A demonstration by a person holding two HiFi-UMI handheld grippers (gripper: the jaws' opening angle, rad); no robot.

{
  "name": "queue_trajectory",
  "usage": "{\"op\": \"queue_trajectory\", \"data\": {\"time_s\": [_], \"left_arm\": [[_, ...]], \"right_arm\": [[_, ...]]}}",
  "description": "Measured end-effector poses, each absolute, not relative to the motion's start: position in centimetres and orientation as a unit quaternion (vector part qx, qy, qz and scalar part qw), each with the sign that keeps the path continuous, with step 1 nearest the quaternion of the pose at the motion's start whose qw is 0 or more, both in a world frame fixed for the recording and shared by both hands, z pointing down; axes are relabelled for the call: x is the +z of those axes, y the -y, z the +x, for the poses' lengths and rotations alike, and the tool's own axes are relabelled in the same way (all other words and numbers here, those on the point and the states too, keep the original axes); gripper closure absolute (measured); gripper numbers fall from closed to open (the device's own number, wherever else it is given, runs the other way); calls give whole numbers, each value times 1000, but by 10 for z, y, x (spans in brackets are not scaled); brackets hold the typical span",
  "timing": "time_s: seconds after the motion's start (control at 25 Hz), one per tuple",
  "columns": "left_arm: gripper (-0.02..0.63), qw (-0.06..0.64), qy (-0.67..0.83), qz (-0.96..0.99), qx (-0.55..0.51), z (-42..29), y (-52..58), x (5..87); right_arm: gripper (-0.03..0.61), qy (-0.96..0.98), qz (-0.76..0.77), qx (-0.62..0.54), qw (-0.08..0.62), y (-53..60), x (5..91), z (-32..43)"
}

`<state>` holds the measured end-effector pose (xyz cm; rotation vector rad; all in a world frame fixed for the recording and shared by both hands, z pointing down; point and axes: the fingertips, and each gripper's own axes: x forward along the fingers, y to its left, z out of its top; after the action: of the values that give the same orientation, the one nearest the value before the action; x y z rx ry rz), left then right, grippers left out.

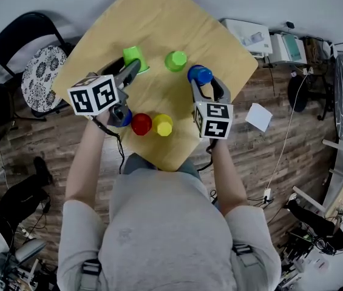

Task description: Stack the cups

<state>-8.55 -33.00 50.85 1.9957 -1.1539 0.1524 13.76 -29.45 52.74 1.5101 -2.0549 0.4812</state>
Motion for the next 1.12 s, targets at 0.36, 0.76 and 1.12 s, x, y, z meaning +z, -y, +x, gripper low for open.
{"op": "queue_trajectory", "data": {"time_s": [0.36, 0.76, 1.12], "left_arm": [[341, 229, 487, 837, 97, -103, 283, 463], [342, 95, 481, 866, 97, -109, 212, 434], [342, 28, 451, 887, 96, -95, 156, 441]], "right_arm": [[353, 788, 538, 160, 252, 254, 488, 112], [353, 815, 505, 151, 240, 196, 463, 69], [353, 828, 487, 149, 235, 154, 457, 37]]}}
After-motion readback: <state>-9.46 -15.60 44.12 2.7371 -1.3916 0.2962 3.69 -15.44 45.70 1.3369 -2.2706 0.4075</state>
